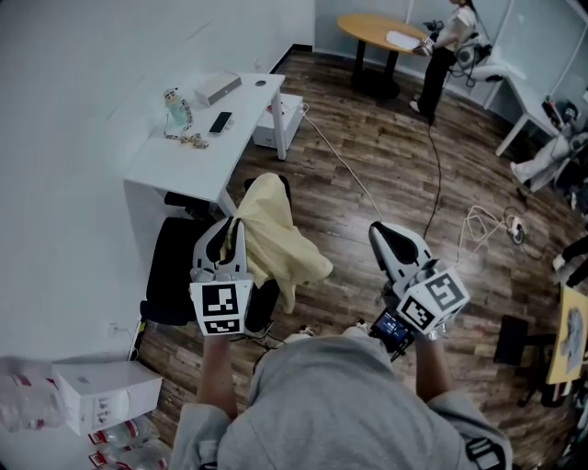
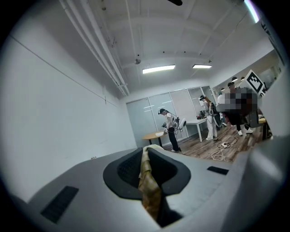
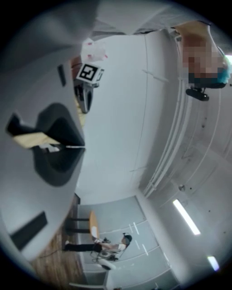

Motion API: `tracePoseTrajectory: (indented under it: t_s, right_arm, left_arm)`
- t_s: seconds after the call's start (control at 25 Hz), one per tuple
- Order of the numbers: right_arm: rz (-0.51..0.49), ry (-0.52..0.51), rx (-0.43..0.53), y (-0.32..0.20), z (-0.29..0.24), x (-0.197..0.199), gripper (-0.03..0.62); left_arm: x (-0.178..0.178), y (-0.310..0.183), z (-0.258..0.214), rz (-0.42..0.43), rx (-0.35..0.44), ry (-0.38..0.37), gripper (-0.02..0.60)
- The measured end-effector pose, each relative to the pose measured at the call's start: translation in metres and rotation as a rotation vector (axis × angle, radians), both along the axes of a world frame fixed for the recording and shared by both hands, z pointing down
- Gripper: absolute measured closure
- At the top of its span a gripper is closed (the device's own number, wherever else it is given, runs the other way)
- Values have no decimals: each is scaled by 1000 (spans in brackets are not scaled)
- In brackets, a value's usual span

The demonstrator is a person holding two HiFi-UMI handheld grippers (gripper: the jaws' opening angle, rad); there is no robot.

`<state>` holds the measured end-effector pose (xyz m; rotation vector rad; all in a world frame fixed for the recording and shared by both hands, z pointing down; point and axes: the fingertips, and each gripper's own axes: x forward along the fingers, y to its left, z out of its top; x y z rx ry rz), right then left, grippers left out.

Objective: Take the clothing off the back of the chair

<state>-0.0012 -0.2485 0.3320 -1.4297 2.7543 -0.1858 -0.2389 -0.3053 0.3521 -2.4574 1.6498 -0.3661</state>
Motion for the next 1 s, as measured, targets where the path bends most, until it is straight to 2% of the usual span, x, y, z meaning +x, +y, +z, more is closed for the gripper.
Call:
tracePoseTrajectory:
  t_s: [0.32, 0.56, 0.8, 1.0]
  right_arm:
    - [-31, 70, 22, -7, -20, -3, 560]
    - [-43, 31, 39, -17, -45, -2, 560]
    - [-66, 84, 79, -18, -59, -9, 560]
    - [-71, 72, 75, -18, -56, -11, 560]
  left_arm:
    - [4, -7, -33, 11, 65, -12, 518]
    - [6, -15, -59, 22, 112, -19, 518]
    - [12, -16, -80, 38, 153, -23, 518]
    - [20, -16, -98, 61, 184, 3, 518]
